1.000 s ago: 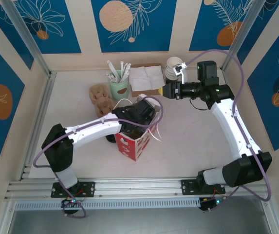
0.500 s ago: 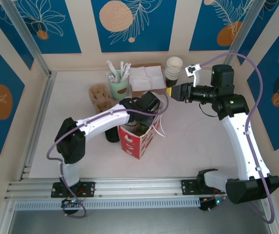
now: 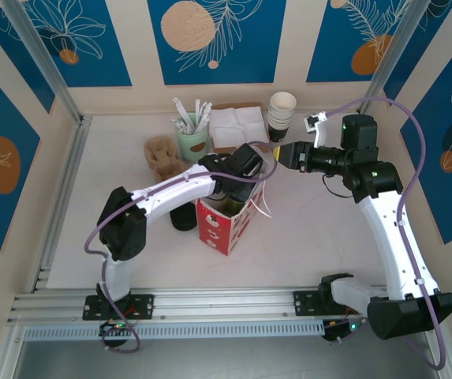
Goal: Pack the takeout coffee
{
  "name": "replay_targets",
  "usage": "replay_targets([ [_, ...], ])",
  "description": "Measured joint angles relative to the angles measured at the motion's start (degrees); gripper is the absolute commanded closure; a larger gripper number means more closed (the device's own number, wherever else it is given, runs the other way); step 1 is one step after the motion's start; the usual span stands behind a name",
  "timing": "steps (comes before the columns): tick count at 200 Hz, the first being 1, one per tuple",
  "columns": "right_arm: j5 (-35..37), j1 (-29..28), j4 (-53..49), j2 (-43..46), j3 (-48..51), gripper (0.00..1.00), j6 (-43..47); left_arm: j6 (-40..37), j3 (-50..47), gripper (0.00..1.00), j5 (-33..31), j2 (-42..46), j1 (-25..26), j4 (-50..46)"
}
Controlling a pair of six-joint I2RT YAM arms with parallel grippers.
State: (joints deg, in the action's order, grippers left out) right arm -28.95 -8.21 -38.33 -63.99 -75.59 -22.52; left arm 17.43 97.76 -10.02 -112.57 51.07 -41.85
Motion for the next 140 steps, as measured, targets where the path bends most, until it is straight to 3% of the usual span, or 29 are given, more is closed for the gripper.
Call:
replay_targets([
  [67,11.0,-0.4,-2.4,0.9,3.8,0.58,-13.4,-1.5,-0.6,0.44,1.2,-0.1,-0.4,2.4],
  [140,12.1,-2.8,-4.4,-4.5,3.8,0.58,-21.0,-1.9,0.3,0.44,2.8,-1.0,-1.3,3.3],
])
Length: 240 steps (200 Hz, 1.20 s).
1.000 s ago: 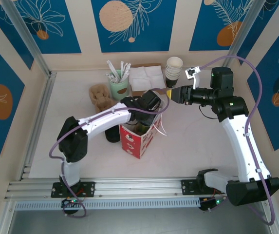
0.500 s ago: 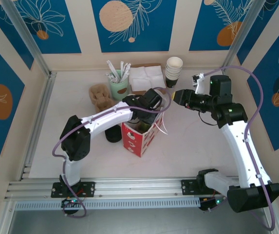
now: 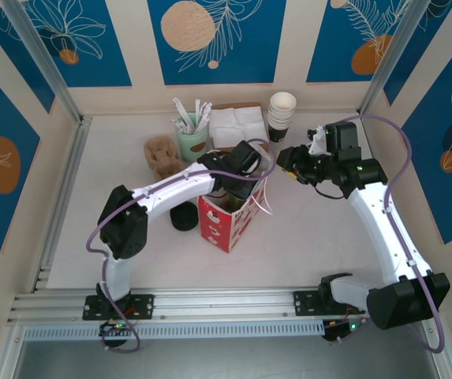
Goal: Pack the takeout coffee
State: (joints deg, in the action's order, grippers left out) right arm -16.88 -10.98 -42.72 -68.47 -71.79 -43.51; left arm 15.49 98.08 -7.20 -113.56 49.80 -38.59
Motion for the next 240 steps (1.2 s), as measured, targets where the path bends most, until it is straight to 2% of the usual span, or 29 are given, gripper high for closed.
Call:
replay_targets([
  [86,0.5,-3.6,-1.5,-4.3,-1.3,0.58,-0.8,-0.3,2.0,0.43,1.2,-1.4,-0.5,-0.1],
  [100,0.9,-3.7,-2.5,-5.6,-2.4,0.62,-0.7,-0.3,2.3,0.42,1.2,-1.5,-0.5,-0.2],
  [110,1.3,-4.0,-3.2,-6.5,-3.3,0.74,-0.6,-0.2,2.4,0.42,1.2,-1.6,-0.5,-0.4],
  [124,1.7,-4.1,-3.7,-7.2,-4.1,0.88,-0.2,0.1,2.6,0.39,1.2,-1.7,-0.5,-0.5],
  [156,2.8,-4.3,-6.2,-7.6,-5.2,0.99,1.3,0.7,3.0,0.27,1.2,-1.8,-0.6,-1.4],
  [240,7.1,-5.7,-13.1,-9.0,-11.0,1.00,5.7,2.7,7.7,0.05,1.9,-2.2,-0.5,-7.6],
])
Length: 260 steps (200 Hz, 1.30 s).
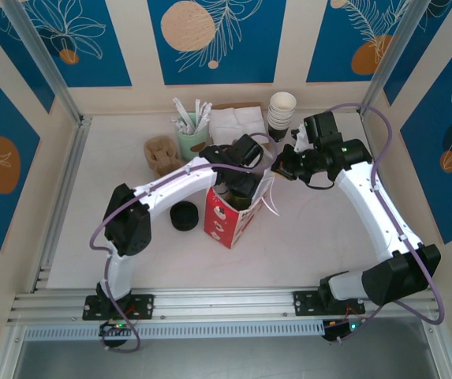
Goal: Pack the takeout coffee
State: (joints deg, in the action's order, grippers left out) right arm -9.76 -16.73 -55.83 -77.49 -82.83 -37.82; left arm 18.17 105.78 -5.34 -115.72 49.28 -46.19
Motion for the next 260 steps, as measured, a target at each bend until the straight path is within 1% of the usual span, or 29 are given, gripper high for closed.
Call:
replay_targets([
  [30,2.1,-0.4,-3.7,-1.0,-3.1,1.00,1.8,0.4,0.9,0.00,0.2,0.0,0.0,-0.7],
  [77,5.4,-2.1,-11.5,-6.1,-10.8,1.00,5.0,1.3,1.9,0.00,0.4,0.0,0.0,-2.9],
  [130,7.8,-4.0,-17.3,-10.9,-18.1,1.00,7.1,2.2,2.6,0.00,-0.7,0.0,0.0,-4.1],
  [215,9.4,-4.3,-19.5,-12.9,-21.4,1.00,7.5,4.0,2.6,0.00,-3.3,1.6,0.0,-4.1],
  [260,9.3,-4.3,-21.2,-14.4,-25.2,1.00,7.0,4.5,2.7,0.00,-4.2,3.3,0.3,-4.0],
])
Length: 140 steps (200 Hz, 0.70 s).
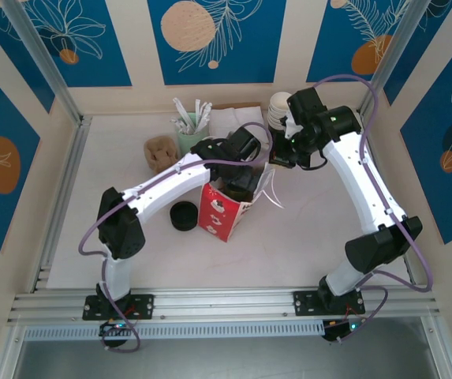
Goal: Pack the takeout coffee
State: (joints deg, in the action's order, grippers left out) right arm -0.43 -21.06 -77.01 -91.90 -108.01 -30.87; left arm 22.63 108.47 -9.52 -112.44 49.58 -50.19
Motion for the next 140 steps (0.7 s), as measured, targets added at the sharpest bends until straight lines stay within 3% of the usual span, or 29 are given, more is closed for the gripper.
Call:
replay_targets([
  [84,-1.5,0.0,-6.3,-5.9,-9.7,1.00,-1.7,-0.7,0.7,0.00,-0.1,0.0,1.0,0.6],
  [140,-1.7,0.0,-6.8,-6.3,-10.0,1.00,-2.3,-1.8,-0.2,0.00,0.5,0.2,1.2,3.1],
])
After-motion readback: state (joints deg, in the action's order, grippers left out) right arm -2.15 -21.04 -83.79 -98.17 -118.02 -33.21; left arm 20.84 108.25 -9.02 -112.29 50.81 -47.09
